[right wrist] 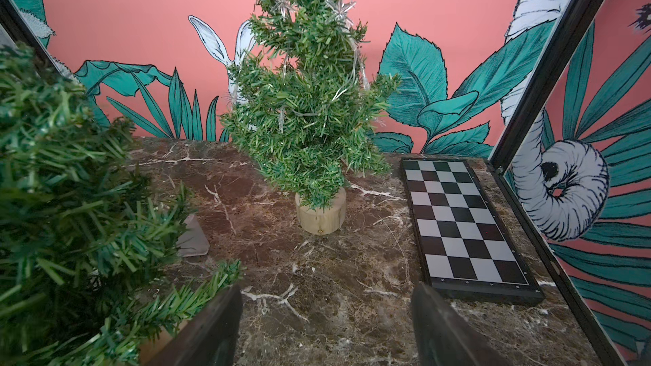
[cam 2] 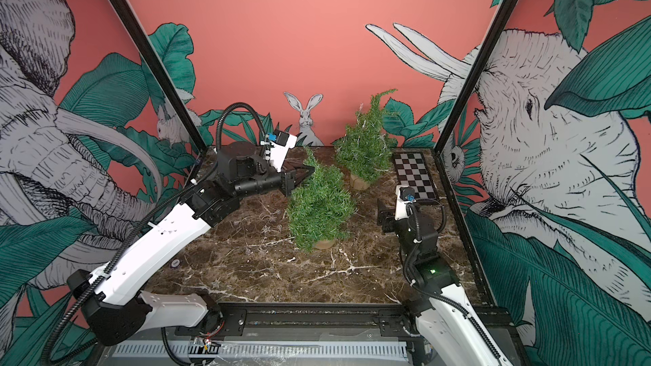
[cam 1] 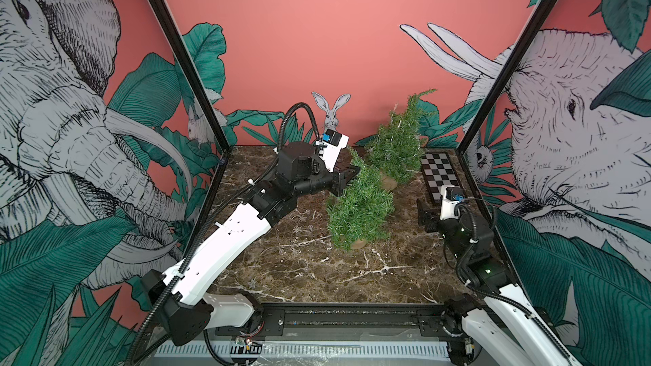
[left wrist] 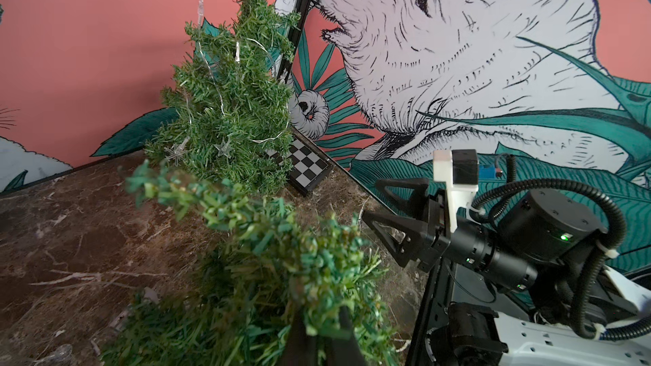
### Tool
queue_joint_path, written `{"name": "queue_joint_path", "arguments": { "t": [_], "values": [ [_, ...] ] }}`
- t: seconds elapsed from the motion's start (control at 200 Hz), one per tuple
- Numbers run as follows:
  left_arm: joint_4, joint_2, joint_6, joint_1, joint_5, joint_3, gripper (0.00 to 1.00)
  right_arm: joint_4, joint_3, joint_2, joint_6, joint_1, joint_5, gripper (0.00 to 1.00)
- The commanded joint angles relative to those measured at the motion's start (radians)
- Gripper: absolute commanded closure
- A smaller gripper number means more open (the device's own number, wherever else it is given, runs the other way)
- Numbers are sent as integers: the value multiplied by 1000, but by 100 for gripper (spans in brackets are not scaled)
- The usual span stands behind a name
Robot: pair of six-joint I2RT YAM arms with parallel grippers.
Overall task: Wrap string light around the christmas tree
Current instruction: Place the christmas tree at the center of the board.
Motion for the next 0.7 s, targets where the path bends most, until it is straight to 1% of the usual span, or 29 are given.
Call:
{"name": "queue_joint_path", "arguments": {
  "t": [0.0, 0.035, 0.065, 0.185, 0.29, 0.335, 0.405, 0.525, 0.695],
  "values": [
    [27, -74, 36, -3, -73, -34, 70, 41, -1, -9, 2, 4, -13, 22],
    [16, -85, 43, -2, -94, -40, 61, 42, 0, -7, 5, 4, -16, 22],
    [9, -95, 49, -1, -116, -43, 56, 42, 2, -7, 6, 4, -19, 22],
    [-29, -124, 63, -1, -183, -43, 44, 44, 6, 0, 11, 4, -24, 22],
    [-90, -141, 74, -2, -211, -9, 30, 46, 17, 9, 16, 4, -25, 22],
    [-121, -151, 75, -1, -229, 10, 26, 47, 22, 12, 19, 4, -26, 22],
    [-171, -178, 72, -2, -266, 32, 24, 48, 29, 15, 19, 4, -27, 22],
    [-255, -259, 54, -2, -360, 25, 23, 40, 42, 19, 21, 4, -28, 22],
    [-408, -415, -40, -2, -623, -69, 25, 27, 51, 17, 36, 4, -25, 22]
  ]
}}
